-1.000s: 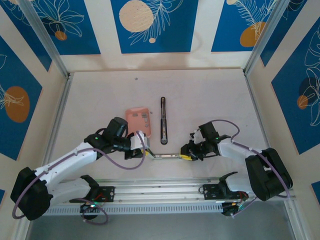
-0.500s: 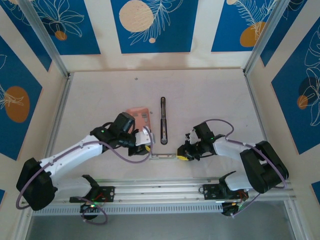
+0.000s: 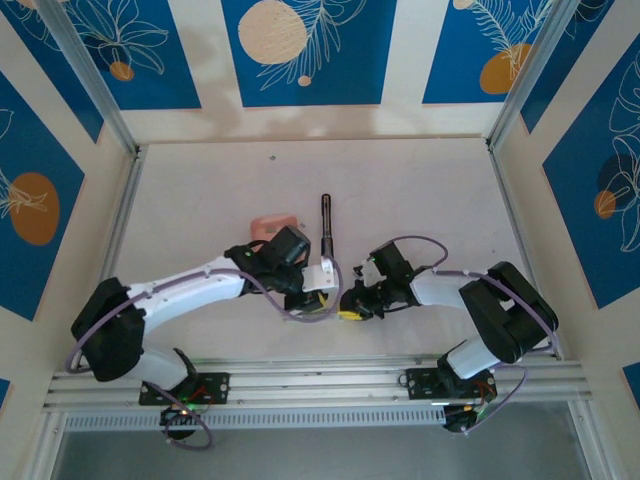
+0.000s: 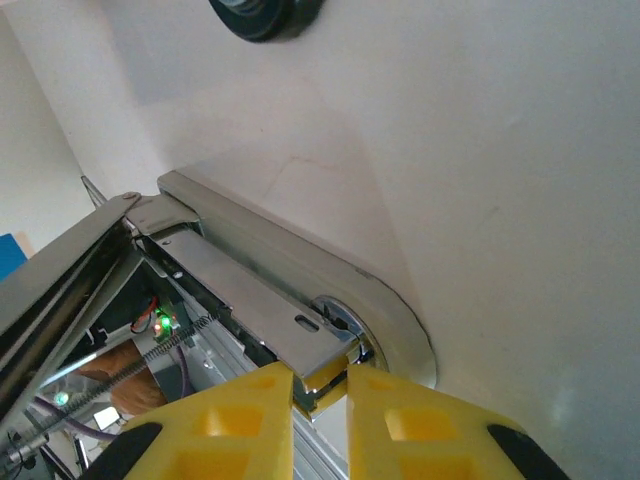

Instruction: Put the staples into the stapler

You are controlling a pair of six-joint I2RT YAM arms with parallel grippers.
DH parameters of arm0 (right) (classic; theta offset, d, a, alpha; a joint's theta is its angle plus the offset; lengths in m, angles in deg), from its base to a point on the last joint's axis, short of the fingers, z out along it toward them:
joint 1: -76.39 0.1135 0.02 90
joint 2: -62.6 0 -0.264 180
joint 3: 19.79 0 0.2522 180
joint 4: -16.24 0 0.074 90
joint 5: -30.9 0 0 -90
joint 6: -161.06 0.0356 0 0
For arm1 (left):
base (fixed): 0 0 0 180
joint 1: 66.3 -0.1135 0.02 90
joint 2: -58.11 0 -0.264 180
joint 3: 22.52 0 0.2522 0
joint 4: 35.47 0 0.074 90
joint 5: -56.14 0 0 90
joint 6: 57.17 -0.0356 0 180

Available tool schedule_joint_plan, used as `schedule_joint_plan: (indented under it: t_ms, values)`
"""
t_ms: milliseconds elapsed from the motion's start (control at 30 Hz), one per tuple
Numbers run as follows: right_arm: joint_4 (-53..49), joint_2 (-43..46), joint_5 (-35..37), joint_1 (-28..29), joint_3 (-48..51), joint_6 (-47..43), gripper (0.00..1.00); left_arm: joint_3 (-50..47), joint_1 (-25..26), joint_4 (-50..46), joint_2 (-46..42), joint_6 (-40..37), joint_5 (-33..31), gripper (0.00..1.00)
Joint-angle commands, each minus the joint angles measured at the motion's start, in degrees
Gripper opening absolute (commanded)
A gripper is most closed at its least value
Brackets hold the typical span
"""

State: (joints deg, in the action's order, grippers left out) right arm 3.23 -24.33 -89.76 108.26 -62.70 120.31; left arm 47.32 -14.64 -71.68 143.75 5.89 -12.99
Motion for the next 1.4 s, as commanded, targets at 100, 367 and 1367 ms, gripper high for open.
schedule_joint_plan:
  t_ms: [100,367,1367]
  values:
    - [4.6,-1.1,0.0,0.7,0.5,-0.1,0.19,4.0,3.0,11.4,6.8,4.8,2.8,0.11]
    - [3.2,4.9,1.2,-3.0,5.1,-0.6,0.35,4.9,3.1,8.1,11.0,5.6,-0.3,0.1]
    - [-17.2,25.8,4.7,-14.9,8.3,-3.9,0.42,15.9,5.7,-5.8,26.4,3.0,-5.7,0.11]
